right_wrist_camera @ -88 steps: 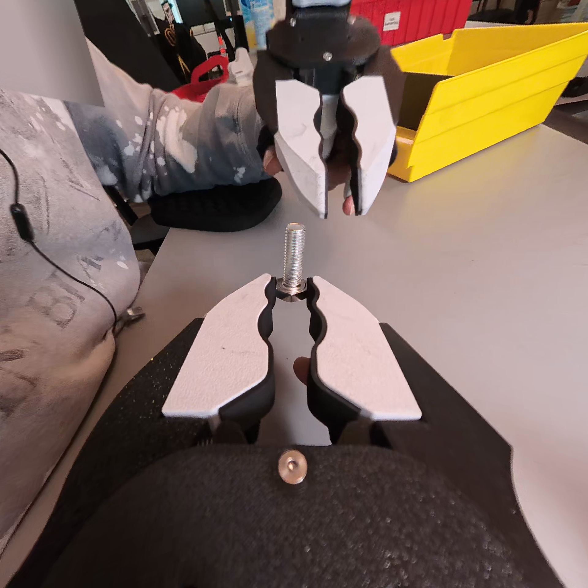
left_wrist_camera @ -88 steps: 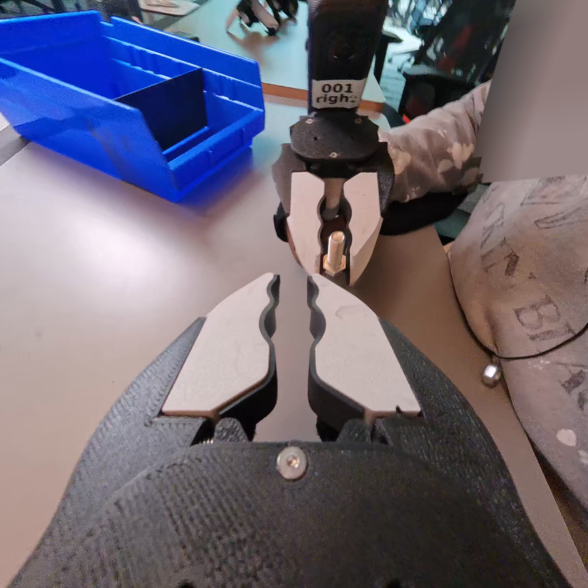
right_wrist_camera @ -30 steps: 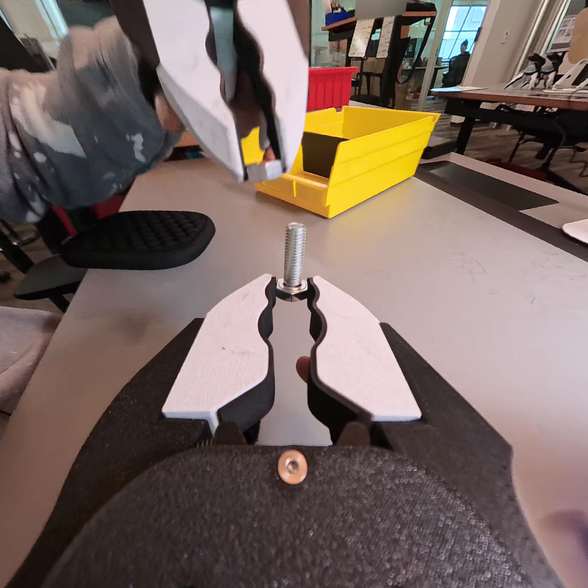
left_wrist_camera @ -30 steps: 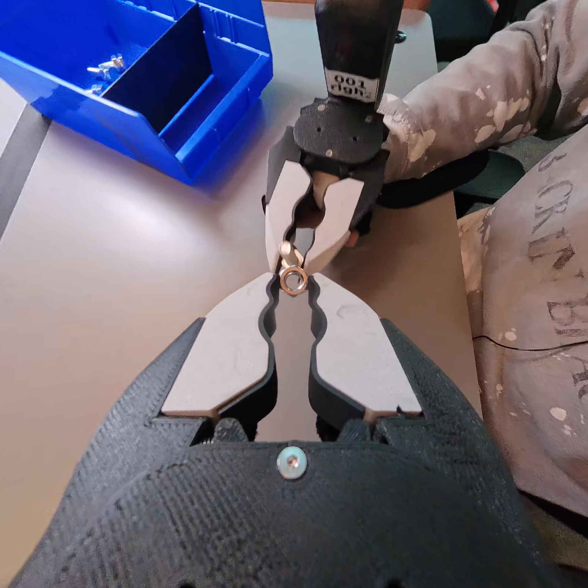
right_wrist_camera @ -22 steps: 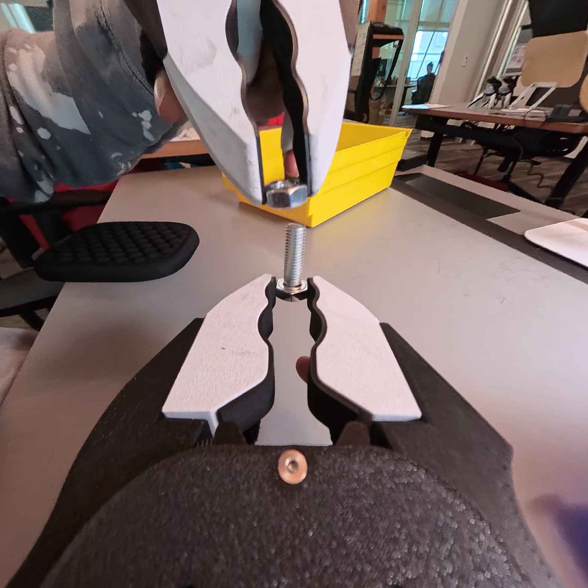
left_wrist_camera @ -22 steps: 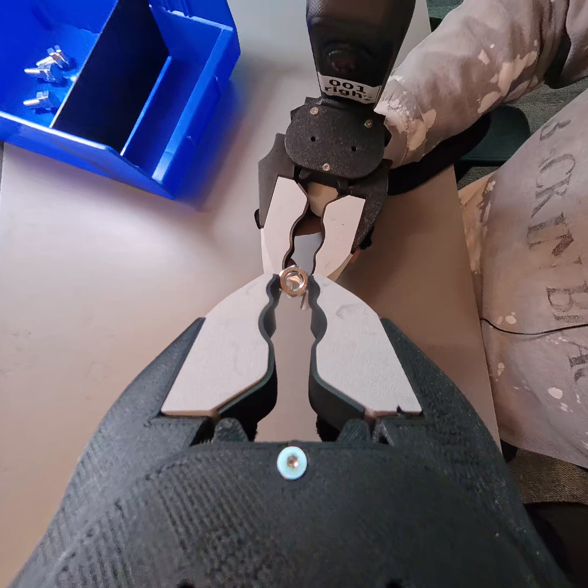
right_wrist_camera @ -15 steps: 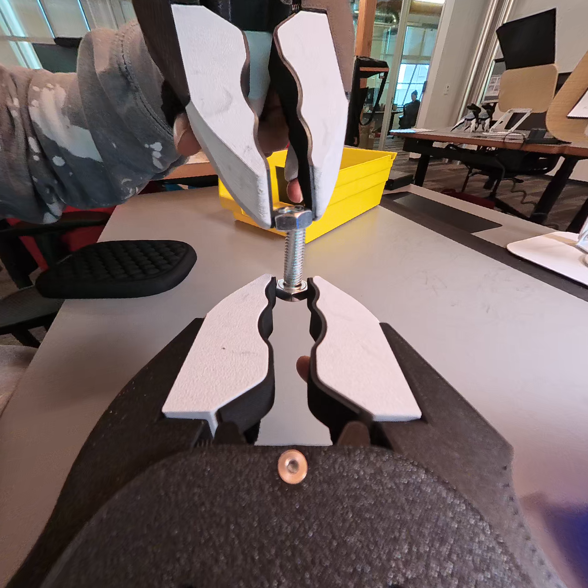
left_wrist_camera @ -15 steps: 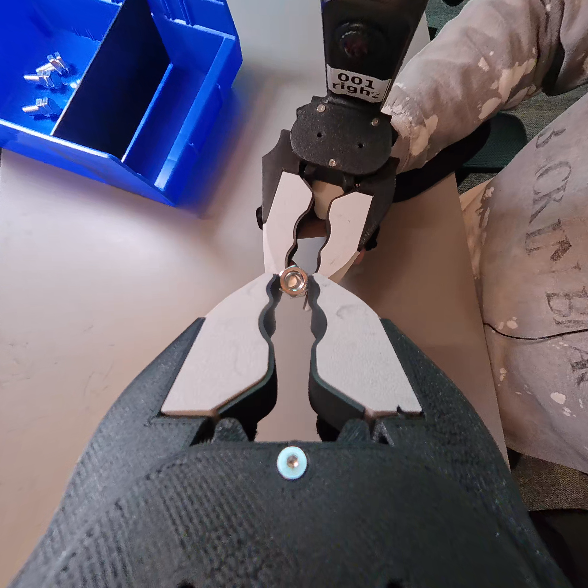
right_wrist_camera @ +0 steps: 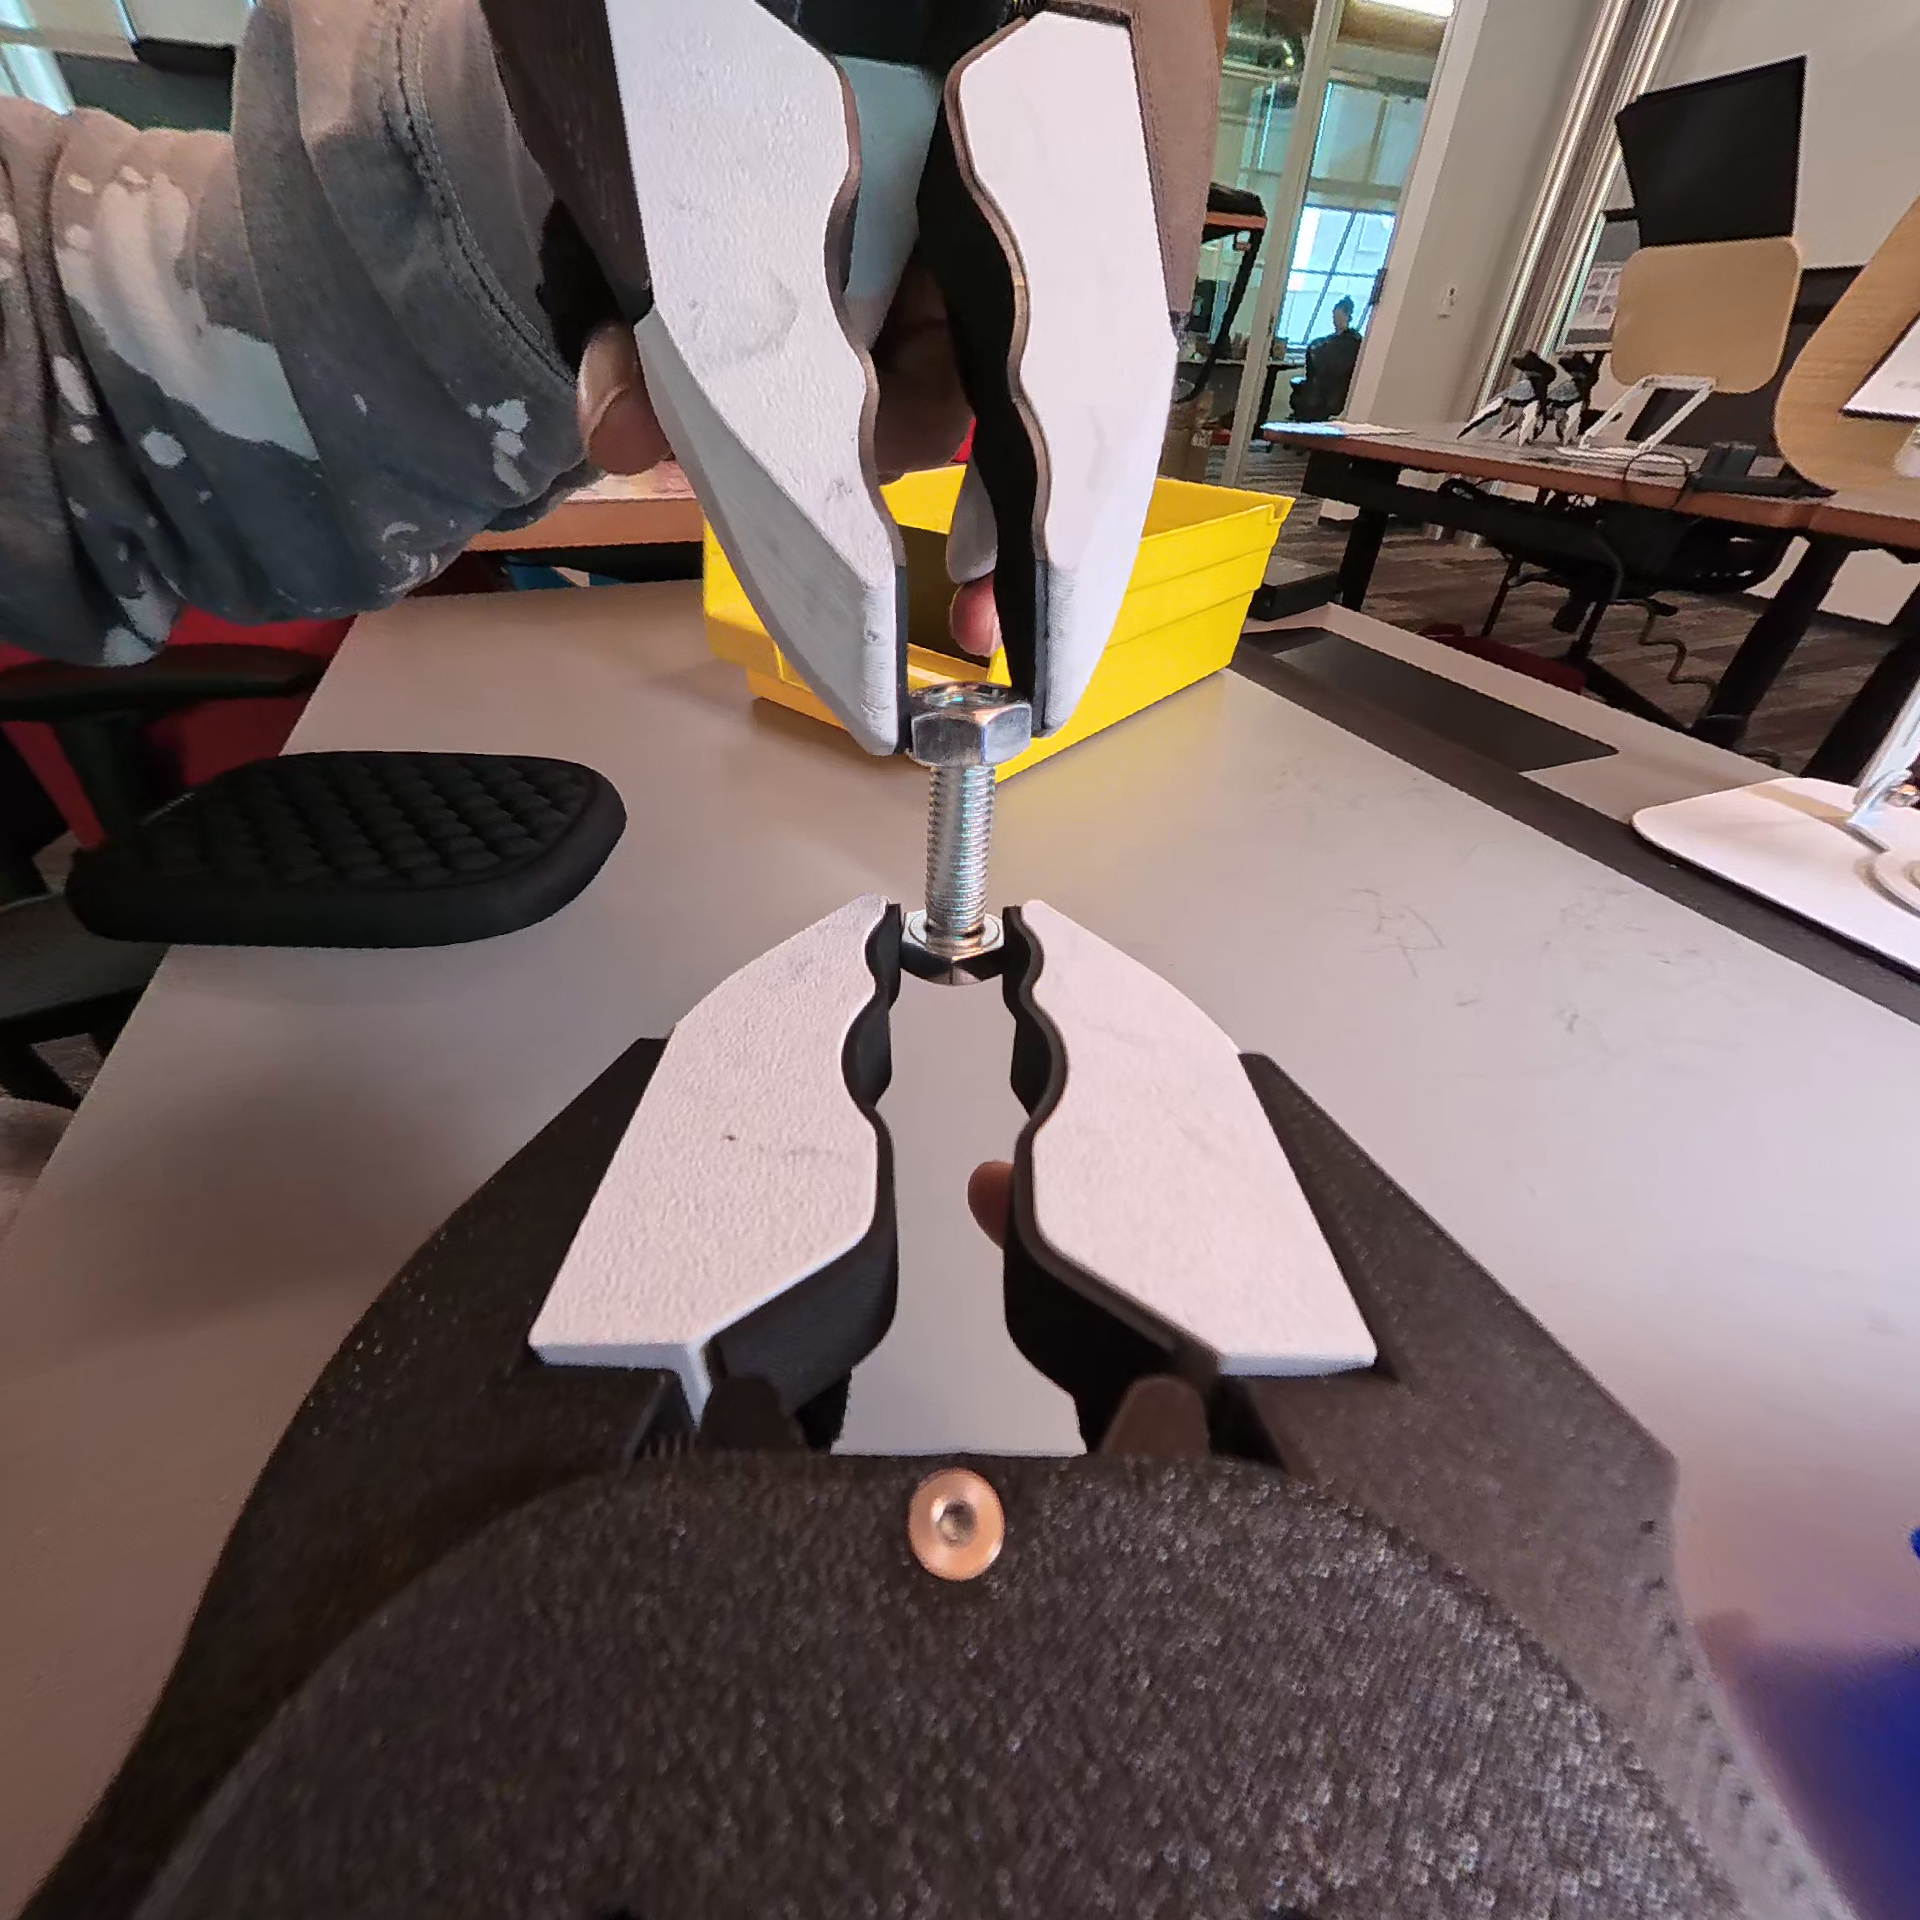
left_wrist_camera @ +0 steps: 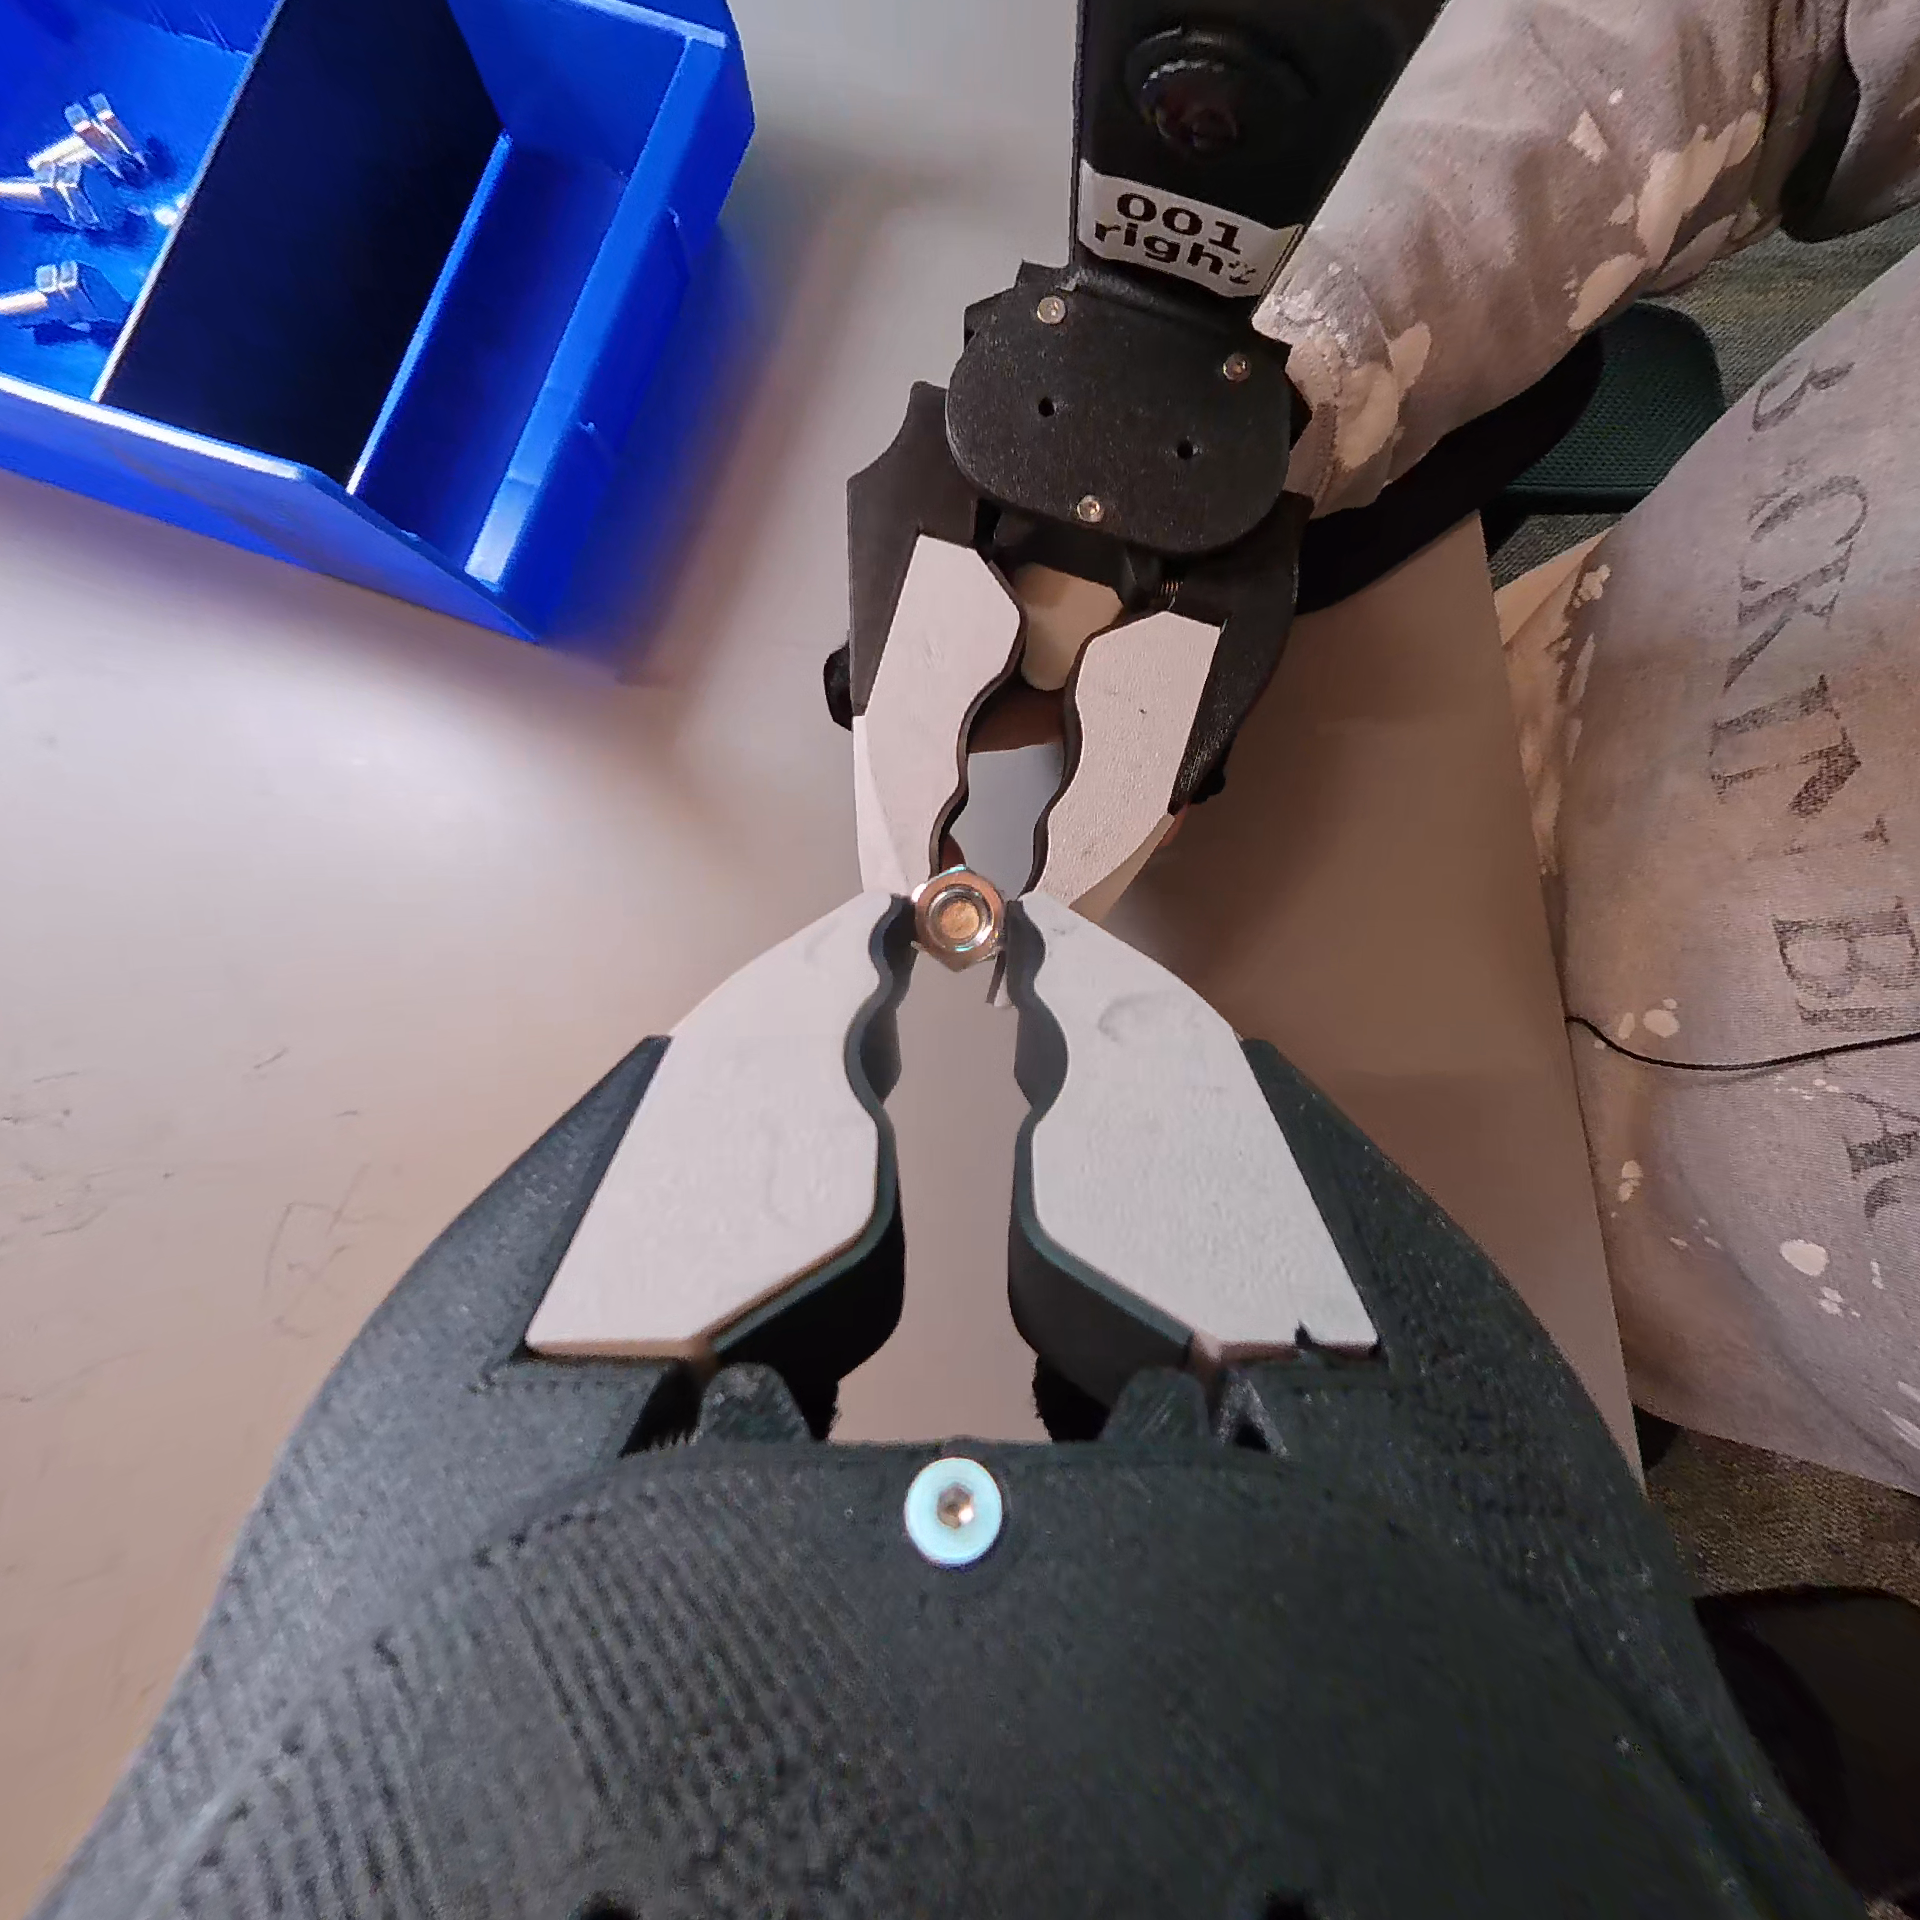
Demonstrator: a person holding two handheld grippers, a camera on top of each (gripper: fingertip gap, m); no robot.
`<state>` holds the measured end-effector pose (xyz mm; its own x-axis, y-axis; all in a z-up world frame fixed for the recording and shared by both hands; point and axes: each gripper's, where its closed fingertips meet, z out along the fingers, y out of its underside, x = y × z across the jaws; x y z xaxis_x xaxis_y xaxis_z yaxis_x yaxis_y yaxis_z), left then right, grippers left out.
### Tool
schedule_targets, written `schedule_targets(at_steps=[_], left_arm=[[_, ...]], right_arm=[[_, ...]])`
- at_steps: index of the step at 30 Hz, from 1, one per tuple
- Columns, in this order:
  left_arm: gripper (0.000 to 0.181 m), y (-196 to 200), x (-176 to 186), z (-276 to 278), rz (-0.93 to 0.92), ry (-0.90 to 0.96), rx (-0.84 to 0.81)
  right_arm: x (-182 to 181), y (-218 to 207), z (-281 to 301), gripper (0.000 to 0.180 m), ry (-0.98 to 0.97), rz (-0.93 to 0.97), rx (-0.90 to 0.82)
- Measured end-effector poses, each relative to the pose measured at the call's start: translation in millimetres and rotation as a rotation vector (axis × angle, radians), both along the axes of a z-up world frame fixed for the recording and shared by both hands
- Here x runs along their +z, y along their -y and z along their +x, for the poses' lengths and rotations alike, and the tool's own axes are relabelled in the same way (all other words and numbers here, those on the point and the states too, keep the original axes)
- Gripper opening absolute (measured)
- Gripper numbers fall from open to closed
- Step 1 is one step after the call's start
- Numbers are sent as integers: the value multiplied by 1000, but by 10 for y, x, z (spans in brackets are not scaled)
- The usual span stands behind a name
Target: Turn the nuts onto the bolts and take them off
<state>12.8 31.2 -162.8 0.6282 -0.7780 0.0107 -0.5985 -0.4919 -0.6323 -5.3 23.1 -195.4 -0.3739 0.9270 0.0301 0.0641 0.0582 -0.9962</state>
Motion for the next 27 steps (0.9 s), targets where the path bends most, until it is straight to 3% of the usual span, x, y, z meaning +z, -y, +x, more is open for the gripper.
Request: schedule_targets(at_steps=[15,21,27], left_arm=[[26,-21,99,-14,74,43,12],[28,-88,420,-86,341,381,152],[28,-128,362,-168,498,611,313]], right_arm=[[15,-21,-1,18,-5,-24,-2],[185,-127,24,18,-75,-62,-45],[281,-213,15,18,-115,-94,-81]])
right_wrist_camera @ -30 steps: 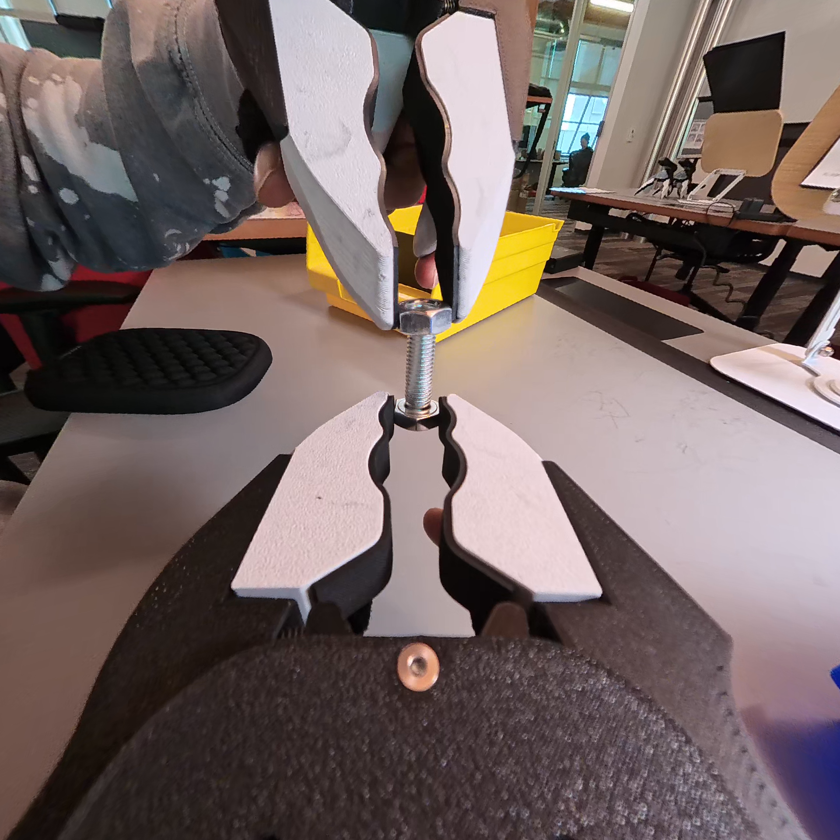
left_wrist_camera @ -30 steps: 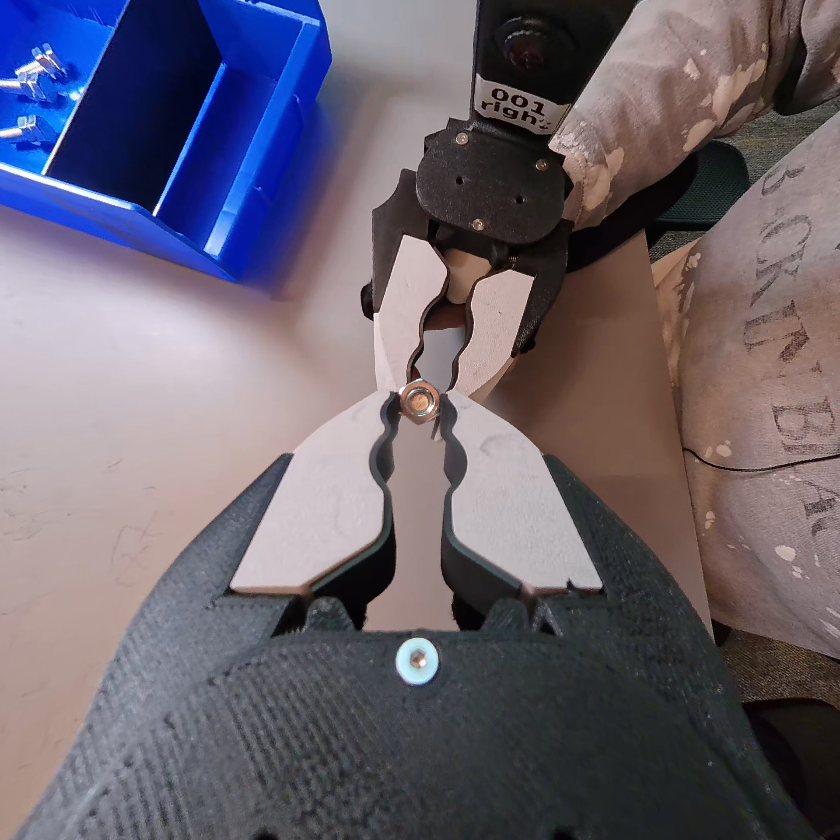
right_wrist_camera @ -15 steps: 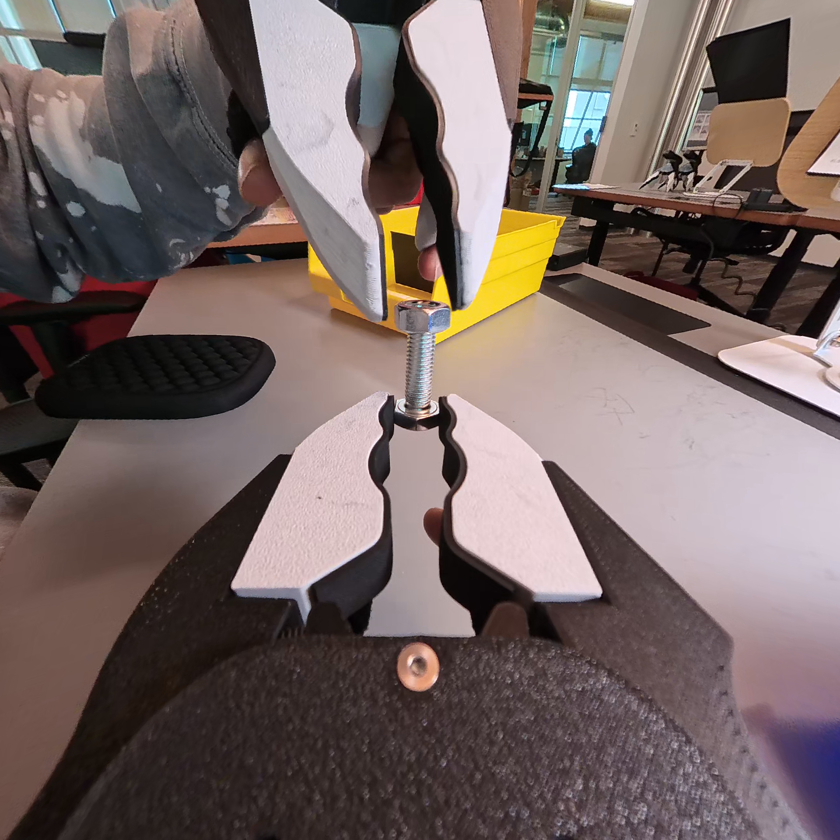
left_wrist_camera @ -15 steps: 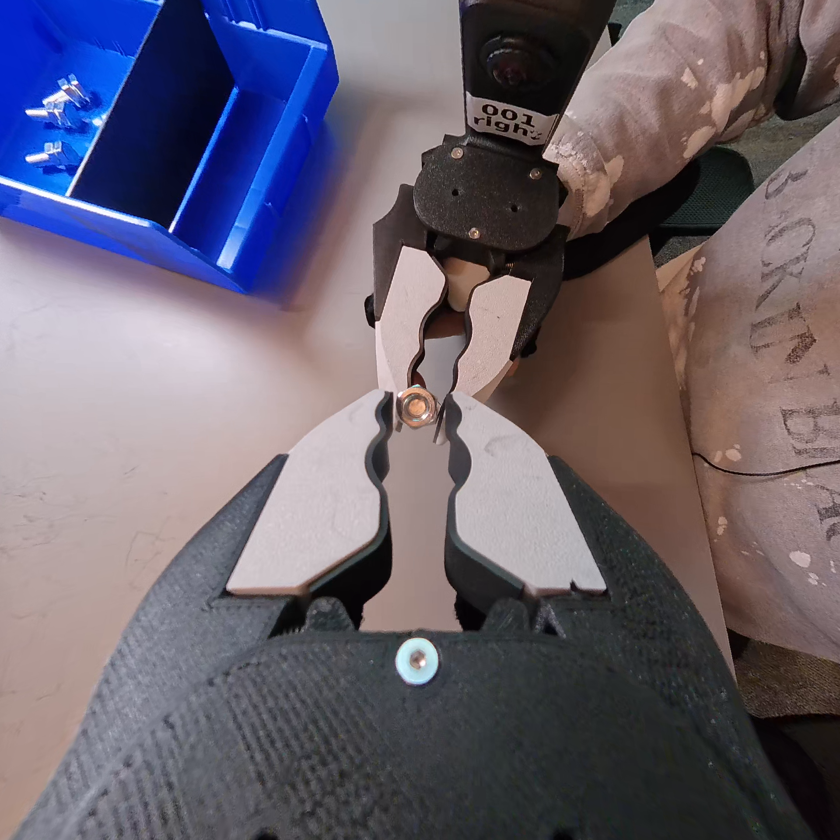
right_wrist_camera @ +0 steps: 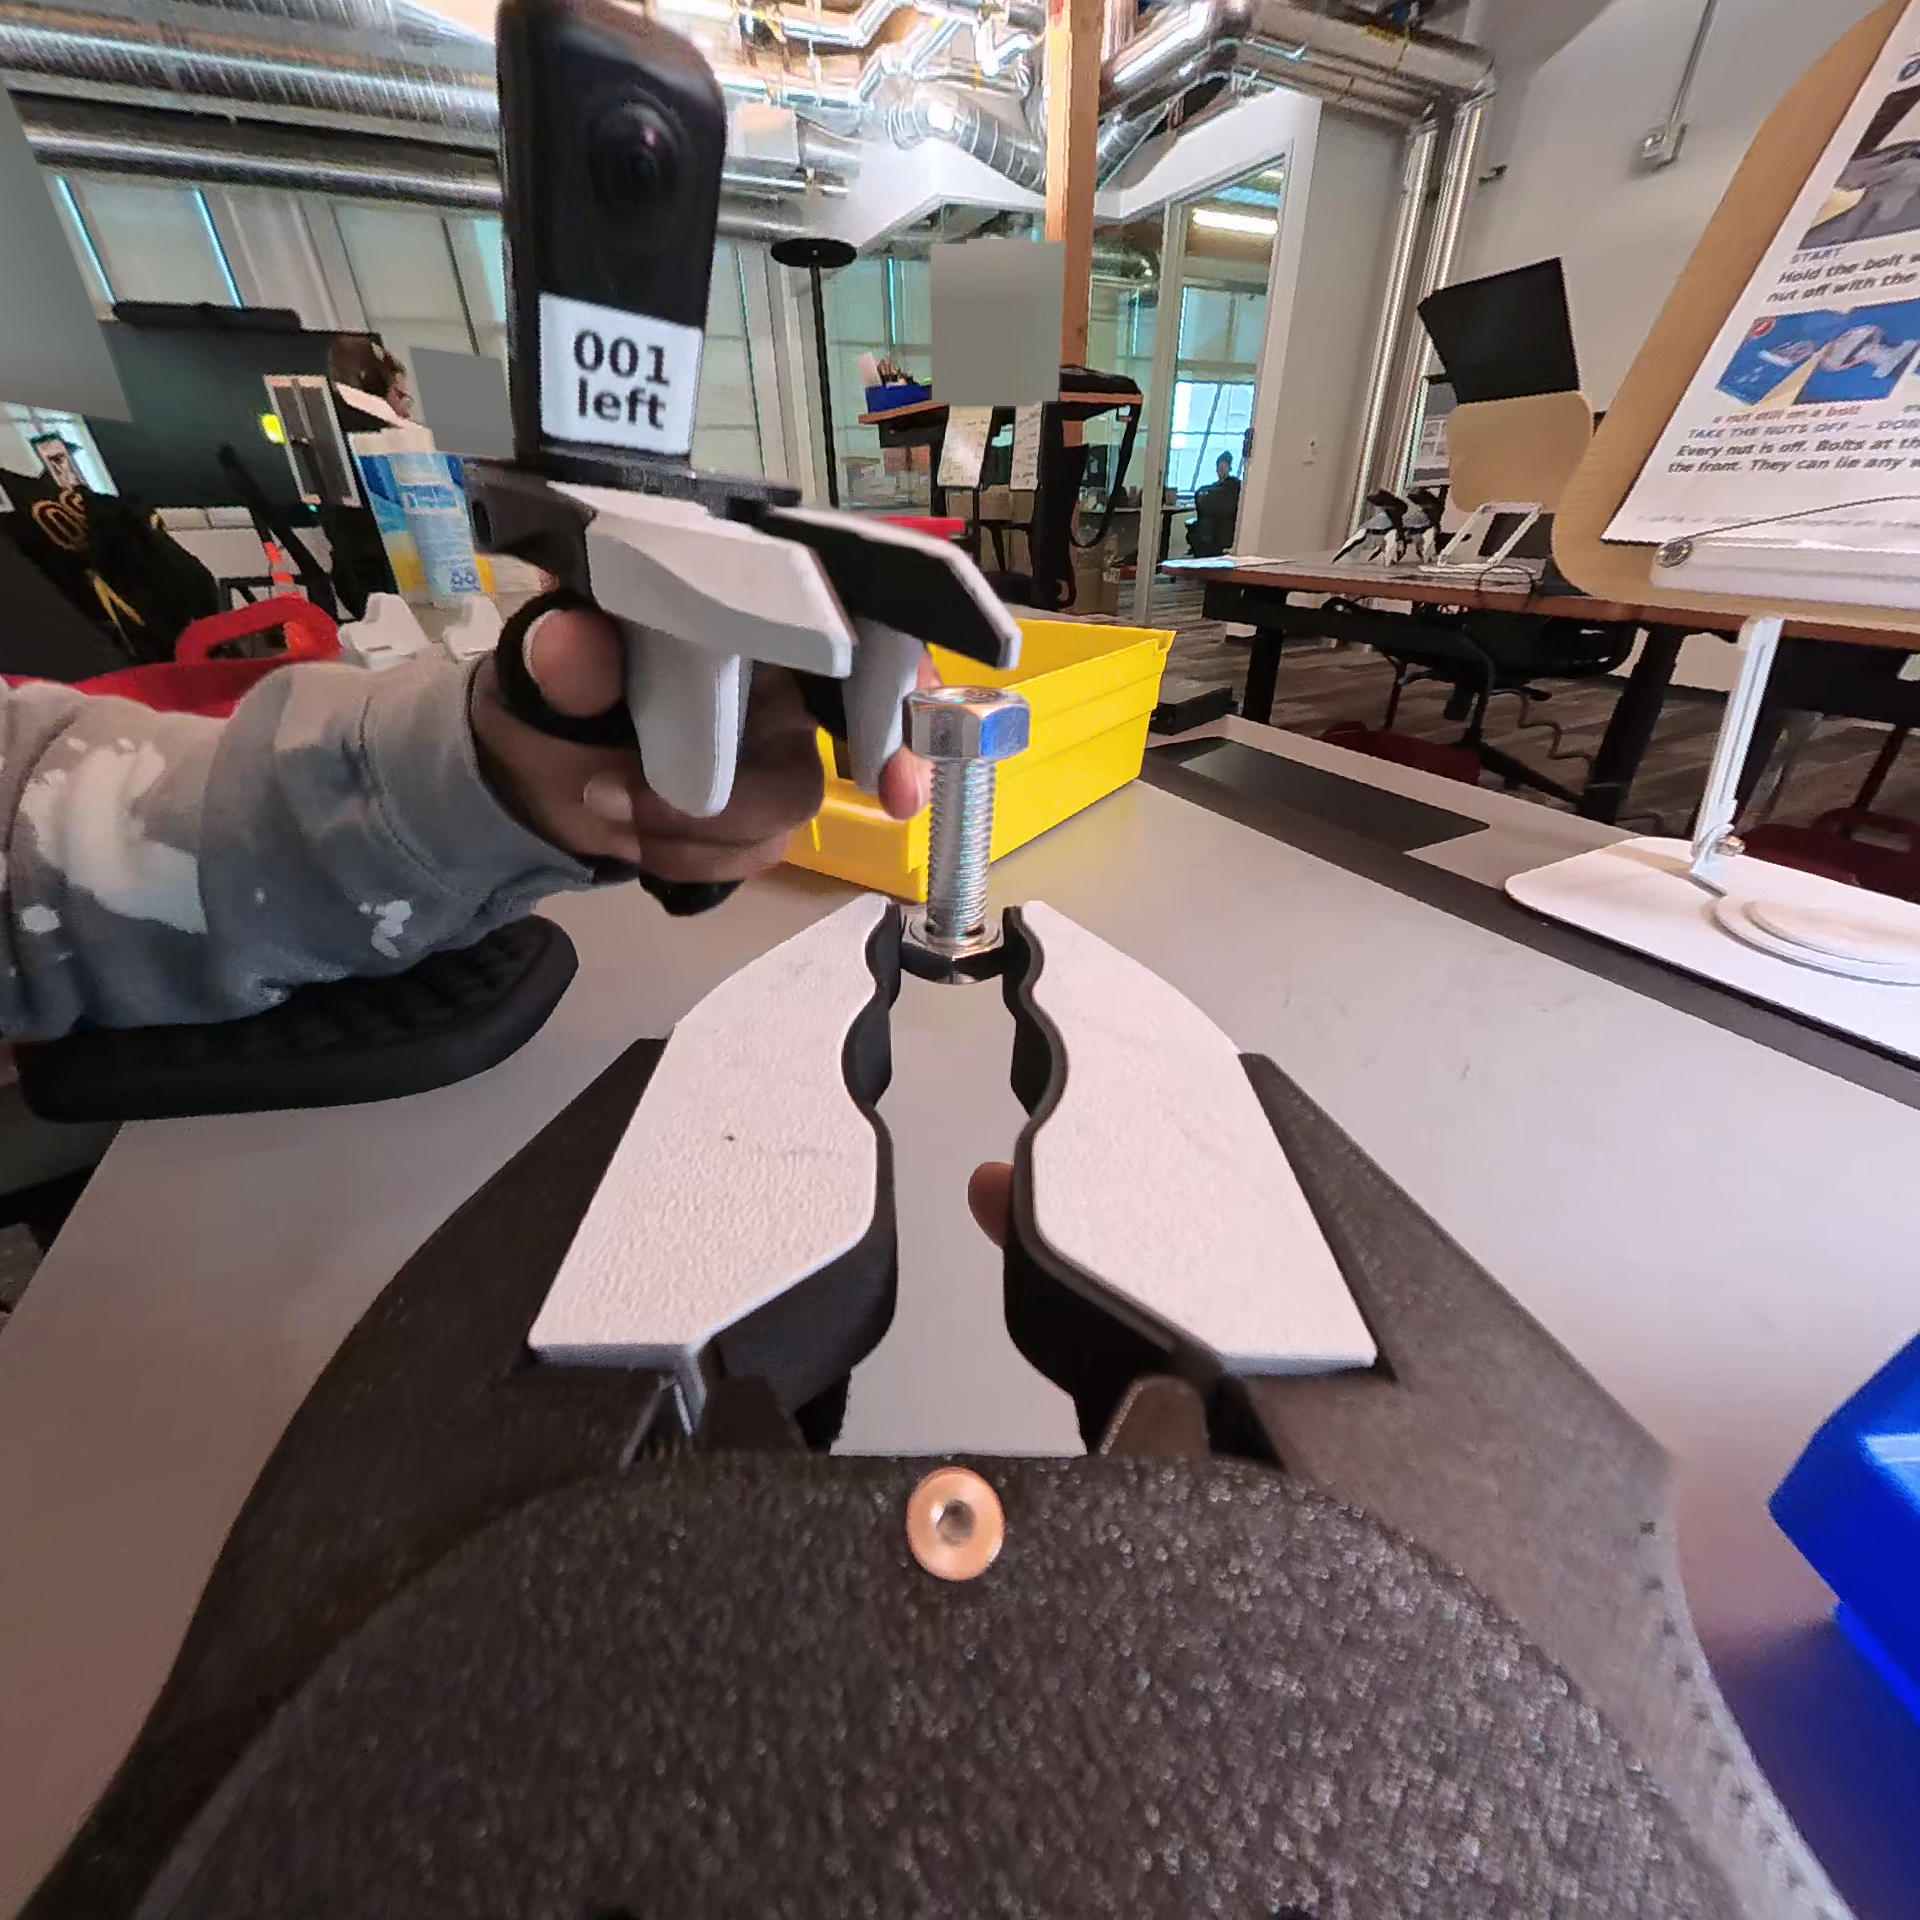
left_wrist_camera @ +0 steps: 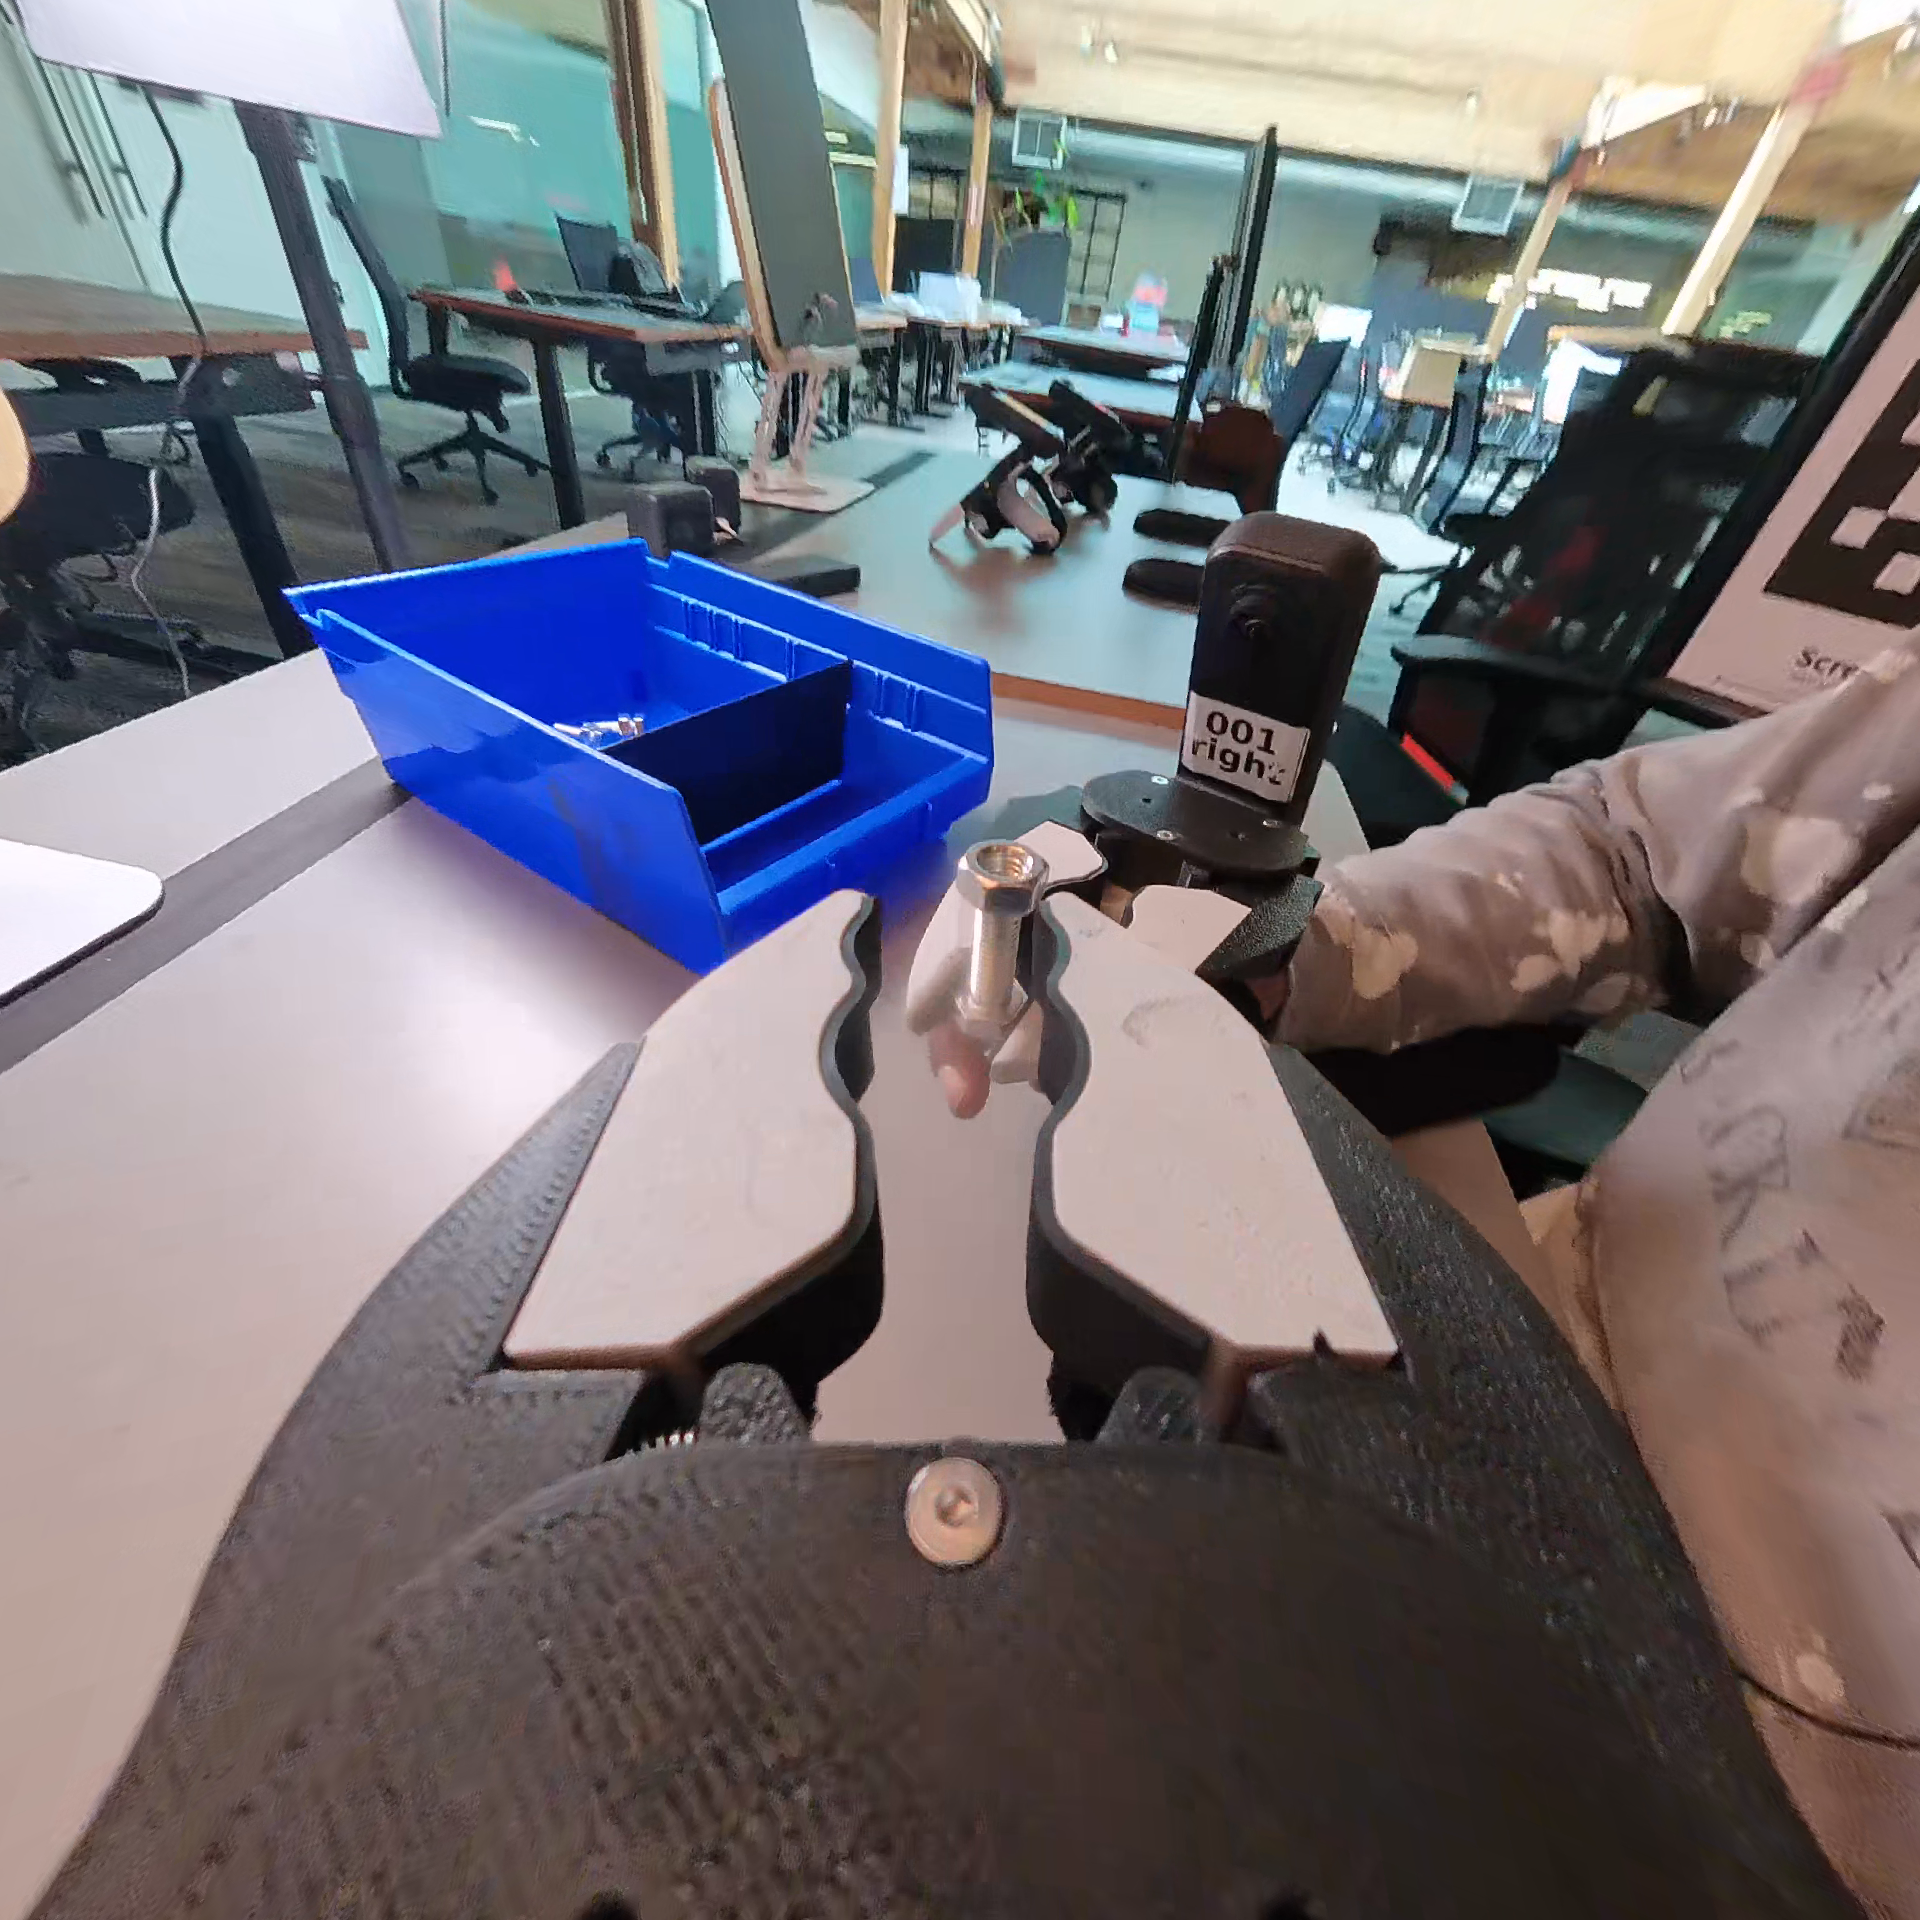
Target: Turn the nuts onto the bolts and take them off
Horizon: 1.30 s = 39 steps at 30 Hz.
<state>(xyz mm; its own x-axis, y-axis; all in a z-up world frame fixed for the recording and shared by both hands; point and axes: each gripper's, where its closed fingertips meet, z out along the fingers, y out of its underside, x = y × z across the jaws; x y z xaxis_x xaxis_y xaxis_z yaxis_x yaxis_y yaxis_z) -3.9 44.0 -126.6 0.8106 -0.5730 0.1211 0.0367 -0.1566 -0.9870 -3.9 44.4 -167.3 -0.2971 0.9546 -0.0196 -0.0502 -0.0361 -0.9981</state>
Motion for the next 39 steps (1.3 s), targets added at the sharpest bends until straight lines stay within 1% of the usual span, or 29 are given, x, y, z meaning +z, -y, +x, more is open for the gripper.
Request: schedule_targets(at_steps=[3,9,19,23,26,32,36,39], left_arm=[[29,-10,-53,57,-9,11,-19],[28,-32,-43,119,7,4,-36],[26,-14,13,30,34,-7,-3],[29,18,40,93,42,38,-37],[29,9,23,139,38,26,-44],[25,-16,-5,51,40,0,2],[29,35,41,145,55,35,-51],[30,18,17,164,48,22,-50]], right_arm=[[11,14,-5,18,-10,1,1],[23,49,-3,18,-18,2,13],[114,111,59,18,-78,7,51],[94,94,44,18,-64,14,39],[83,106,37,18,-59,21,39],[153,128,85,18,-100,12,61],[116,117,59,18,-78,20,49],[110,135,59,18,-77,23,54]])
